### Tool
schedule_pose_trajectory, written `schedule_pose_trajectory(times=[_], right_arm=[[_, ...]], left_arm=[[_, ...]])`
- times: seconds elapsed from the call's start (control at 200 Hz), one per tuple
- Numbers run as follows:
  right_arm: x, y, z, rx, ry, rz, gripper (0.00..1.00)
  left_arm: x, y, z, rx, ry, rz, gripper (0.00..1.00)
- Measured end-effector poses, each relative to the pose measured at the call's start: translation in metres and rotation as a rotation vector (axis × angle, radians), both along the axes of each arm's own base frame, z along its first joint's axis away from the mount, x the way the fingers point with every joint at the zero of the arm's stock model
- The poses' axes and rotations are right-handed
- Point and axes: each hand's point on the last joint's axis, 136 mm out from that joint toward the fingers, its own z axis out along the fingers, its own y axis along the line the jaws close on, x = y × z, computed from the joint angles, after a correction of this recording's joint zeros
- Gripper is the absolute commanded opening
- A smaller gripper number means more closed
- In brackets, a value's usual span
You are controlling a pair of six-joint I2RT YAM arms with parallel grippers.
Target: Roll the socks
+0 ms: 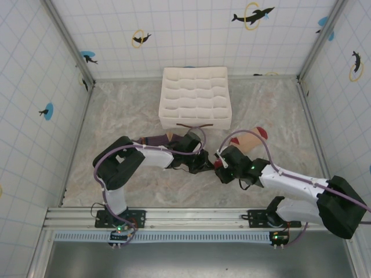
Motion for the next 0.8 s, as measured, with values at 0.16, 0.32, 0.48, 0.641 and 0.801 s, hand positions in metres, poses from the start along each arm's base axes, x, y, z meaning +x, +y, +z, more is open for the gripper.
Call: schedule_pose_trajectory(times=[0.16,0.32,0.48,0.641,0.801], right_arm=[[-0.008,-0.004,-0.012,-0.058,-0.021,0.002,0.58],[-0.015,-0.005,-0.017,-0.100,-0.071,0.009,0.56],[-0.015,-0.009,-0.022,-0.143,-0.130,-0.007,0.49],[-0.009,-0.013,-0.024,-0.153,-0.172,-0.045,0.32],[-0.004,-0.009,-0.022,-0.135,-0.190,-0.051,0.05]], left_arm=[[-0.002,0.000,0.001,-0.007,0.011,-0.006,0.00],[0.000,0.001,0.001,-0.012,0.021,0.001,0.00],[0.000,0.000,0.004,-0.023,0.036,0.005,0.00],[0.001,-0.002,0.007,-0.041,0.033,0.004,0.00],[0.001,0.000,0.005,-0.047,0.030,0.008,0.35]])
